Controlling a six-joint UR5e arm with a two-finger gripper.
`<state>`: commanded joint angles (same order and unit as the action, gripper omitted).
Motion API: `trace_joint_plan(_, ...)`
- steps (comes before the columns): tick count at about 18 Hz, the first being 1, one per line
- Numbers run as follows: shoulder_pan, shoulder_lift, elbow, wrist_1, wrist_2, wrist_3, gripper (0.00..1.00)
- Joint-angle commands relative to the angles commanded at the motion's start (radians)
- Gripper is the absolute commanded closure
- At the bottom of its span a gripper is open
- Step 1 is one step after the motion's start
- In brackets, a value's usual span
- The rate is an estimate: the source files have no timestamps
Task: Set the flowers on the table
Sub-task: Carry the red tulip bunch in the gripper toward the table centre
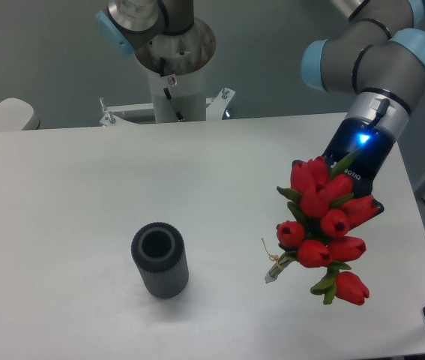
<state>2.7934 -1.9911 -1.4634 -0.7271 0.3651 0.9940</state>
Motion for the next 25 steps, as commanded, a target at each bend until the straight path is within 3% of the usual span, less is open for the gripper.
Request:
trace_joint_plan(10, -0.002, 0.006, 0.008, -0.002, 0.041, 0.011, 0.7)
trace_joint_plan(19, -0.014, 0.061, -0.032, -0.002, 0.302, 0.046, 0.7)
trace_joint_plan(25, -0.034, 0.104, -0.101, -0.002, 0.596, 0.233, 0.7)
